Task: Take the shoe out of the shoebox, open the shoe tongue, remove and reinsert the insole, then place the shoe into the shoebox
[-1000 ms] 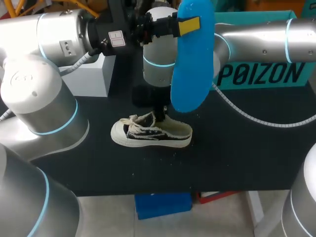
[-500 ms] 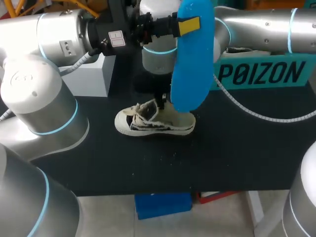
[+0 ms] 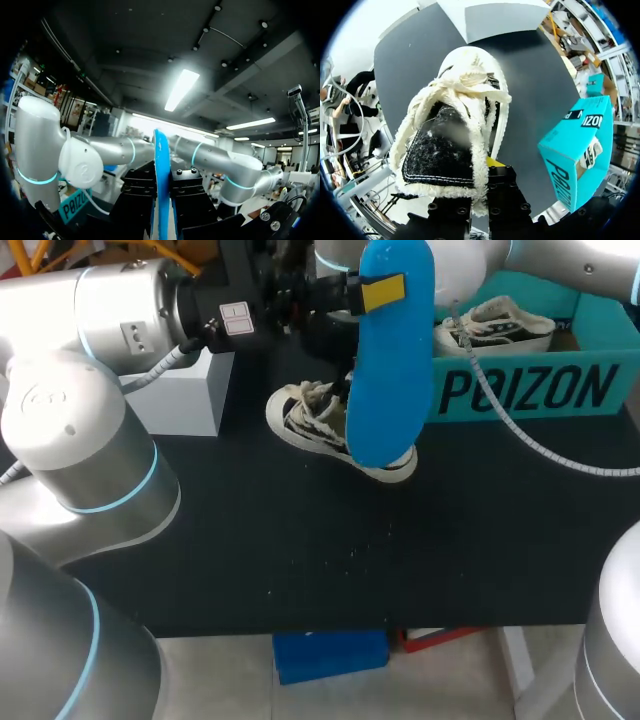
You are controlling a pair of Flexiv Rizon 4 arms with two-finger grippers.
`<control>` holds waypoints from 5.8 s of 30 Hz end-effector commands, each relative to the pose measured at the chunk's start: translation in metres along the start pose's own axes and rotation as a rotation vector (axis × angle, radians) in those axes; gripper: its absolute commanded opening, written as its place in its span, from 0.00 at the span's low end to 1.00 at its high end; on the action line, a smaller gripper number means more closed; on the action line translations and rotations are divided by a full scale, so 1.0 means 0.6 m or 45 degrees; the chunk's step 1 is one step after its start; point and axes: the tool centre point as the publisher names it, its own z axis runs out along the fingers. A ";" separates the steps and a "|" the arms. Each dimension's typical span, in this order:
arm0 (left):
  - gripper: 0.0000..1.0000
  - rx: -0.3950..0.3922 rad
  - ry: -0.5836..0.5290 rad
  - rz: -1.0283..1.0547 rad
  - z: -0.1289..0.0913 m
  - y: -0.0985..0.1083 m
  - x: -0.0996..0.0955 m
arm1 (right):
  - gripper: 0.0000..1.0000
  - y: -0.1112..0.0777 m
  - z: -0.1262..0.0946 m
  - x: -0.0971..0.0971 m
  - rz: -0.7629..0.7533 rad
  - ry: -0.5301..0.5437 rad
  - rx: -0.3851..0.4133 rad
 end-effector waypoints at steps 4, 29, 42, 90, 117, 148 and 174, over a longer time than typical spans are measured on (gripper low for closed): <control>0.00 -0.001 -0.005 0.000 0.001 0.002 0.002 | 0.00 -0.012 -0.009 0.004 1.098 -0.041 -0.211; 0.00 -0.001 -0.005 0.000 0.001 0.002 0.002 | 0.00 0.002 0.073 0.021 1.189 -0.161 -0.102; 0.00 -0.001 -0.005 0.000 0.001 0.002 0.002 | 0.00 0.015 0.125 0.038 1.167 -0.154 -0.044; 0.00 -0.001 -0.005 0.000 0.001 0.002 0.002 | 1.00 -0.034 -0.014 0.053 1.006 0.661 -0.766; 0.00 -0.001 -0.005 0.000 0.001 0.002 0.002 | 1.00 -0.069 -0.075 0.029 1.139 1.243 -1.001; 0.00 -0.429 -0.345 1.036 0.024 0.055 0.002 | 1.00 -0.078 -0.093 0.019 1.165 1.346 -1.069; 0.00 -0.438 -0.230 1.328 0.043 0.095 0.027 | 1.00 -0.078 -0.093 0.019 1.165 1.346 -1.069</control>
